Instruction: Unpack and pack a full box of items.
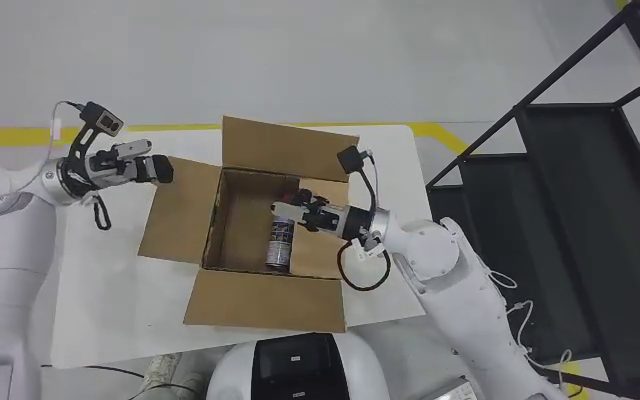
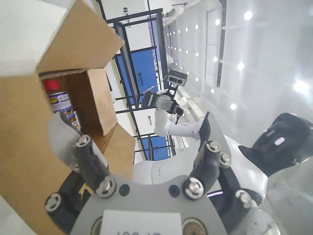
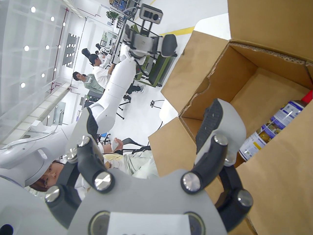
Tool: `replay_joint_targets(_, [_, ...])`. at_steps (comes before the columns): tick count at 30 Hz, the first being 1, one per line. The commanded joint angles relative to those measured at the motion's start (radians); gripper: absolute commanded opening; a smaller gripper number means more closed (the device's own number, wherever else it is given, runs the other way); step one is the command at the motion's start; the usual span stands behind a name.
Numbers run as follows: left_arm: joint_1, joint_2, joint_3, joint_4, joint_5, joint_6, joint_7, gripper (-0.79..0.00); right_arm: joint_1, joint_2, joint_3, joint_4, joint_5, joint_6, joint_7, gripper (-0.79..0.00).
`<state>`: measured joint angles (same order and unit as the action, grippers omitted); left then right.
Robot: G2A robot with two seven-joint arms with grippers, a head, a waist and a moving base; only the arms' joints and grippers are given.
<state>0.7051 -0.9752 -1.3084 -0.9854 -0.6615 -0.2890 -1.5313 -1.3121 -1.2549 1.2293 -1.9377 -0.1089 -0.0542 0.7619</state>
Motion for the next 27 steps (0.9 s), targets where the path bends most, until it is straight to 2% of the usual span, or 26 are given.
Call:
replay_joint_targets(1, [-0.031,-0.009,0.029,-0.026,-0.019,0.005,-0.005,0.000,-0.016,0.004,0.016,-0.001,-0.016,0.015,-0.002,0.000])
replay_joint_targets(5, [-0.097,-0.041,0.129,-0.057,-0.033,-0.002,0.002,0.000,-0.060,0.016,0.062,-0.017,-0.050,0.069,0.014,0.000])
replay_joint_targets(9, [-0.149,-0.086,0.253,-0.053,-0.060,-0.012,0.012,0.000,-0.119,0.029,0.128,-0.061,-0.062,0.107,0.024,0.000])
replay_joint_targets(15, [-0.141,-0.149,0.433,-0.103,-0.070,-0.027,0.027,0.000,-0.204,0.042,0.220,-0.127,-0.037,0.120,0.016,0.000])
replay_joint_targets(19, [-0.126,-0.173,0.486,-0.072,-0.048,-0.065,0.072,0.000,-0.236,0.048,0.246,-0.142,-0.022,0.109,0.016,0.000])
replay_joint_targets(27, [-0.104,-0.206,0.572,-0.031,0.138,-0.172,0.208,0.000,-0.240,0.051,0.214,-0.109,0.020,0.082,0.017,0.000])
